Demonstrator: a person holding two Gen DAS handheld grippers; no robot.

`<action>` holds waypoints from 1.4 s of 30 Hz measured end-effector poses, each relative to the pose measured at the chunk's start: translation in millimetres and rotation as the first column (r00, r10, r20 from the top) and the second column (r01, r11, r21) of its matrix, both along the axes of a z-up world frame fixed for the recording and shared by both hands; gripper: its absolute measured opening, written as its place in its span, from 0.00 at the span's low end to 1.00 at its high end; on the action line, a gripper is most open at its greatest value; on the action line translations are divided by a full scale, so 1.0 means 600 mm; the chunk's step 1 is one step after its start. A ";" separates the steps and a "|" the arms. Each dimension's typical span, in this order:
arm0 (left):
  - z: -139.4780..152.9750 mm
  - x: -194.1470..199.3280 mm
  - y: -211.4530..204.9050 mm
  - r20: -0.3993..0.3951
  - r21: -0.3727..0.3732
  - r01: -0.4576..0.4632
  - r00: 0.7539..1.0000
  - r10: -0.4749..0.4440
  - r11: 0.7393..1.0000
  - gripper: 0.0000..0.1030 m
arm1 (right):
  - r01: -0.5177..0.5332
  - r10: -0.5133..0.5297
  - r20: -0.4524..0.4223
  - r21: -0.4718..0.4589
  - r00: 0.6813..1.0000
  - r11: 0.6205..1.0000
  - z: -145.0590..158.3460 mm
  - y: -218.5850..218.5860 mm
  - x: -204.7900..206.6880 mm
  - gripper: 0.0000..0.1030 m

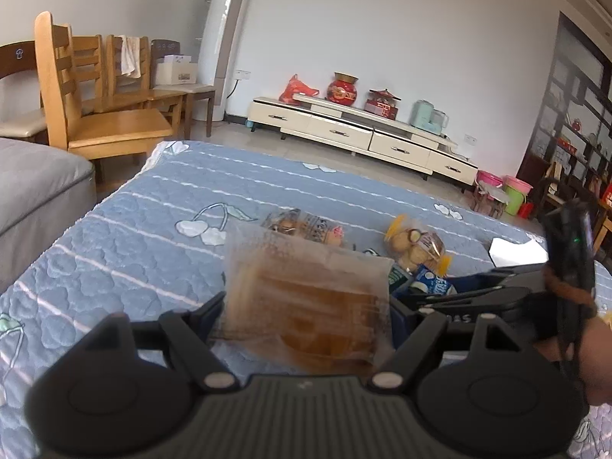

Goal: Organize snacks
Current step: 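Grasp the blue cookie pack with the right gripper, then carry the bread bag with the left gripper while the right carries the blue pack to the box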

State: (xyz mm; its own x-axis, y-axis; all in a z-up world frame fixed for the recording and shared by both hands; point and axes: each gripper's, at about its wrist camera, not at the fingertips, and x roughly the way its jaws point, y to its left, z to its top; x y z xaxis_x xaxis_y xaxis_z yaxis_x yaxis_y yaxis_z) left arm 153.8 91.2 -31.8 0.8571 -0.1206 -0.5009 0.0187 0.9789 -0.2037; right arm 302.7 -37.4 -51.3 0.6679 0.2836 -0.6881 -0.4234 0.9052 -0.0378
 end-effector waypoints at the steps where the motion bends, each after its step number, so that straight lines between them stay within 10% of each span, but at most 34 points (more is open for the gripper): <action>1: 0.000 -0.001 0.002 0.001 0.003 -0.005 1.000 0.005 1.000 0.78 | -0.011 0.011 -0.009 -0.004 1.000 1.000 -0.005 0.005 0.004 0.62; 42: 0.080 -0.178 -0.110 0.055 0.117 -0.014 0.998 0.007 0.993 0.78 | 0.180 -0.215 0.206 0.175 0.955 0.968 0.133 -0.131 -0.401 0.57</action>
